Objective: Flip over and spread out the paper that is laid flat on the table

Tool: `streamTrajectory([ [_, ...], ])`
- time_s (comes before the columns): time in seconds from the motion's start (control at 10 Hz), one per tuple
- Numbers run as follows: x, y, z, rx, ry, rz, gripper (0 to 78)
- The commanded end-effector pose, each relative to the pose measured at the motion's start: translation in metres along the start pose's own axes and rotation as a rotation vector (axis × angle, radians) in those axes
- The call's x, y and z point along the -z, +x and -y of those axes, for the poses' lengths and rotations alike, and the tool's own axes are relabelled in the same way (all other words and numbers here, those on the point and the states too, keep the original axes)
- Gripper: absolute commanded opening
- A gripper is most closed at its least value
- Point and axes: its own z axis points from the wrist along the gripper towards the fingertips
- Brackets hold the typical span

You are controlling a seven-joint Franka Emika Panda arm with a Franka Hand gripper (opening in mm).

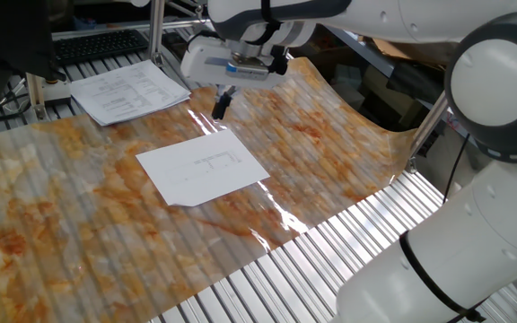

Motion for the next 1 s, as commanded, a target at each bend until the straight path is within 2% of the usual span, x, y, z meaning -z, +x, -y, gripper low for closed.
streamTrajectory([
  [0.1, -0.007, 0.007, -0.032, -0.060, 0.002, 0.004, 0.0],
  [0.6, -0.015, -0.004, -0.041, -0.082, 0.004, 0.001, 0.0],
  [1.0, -0.018, -0.005, -0.042, -0.073, 0.004, 0.001, 0.0],
])
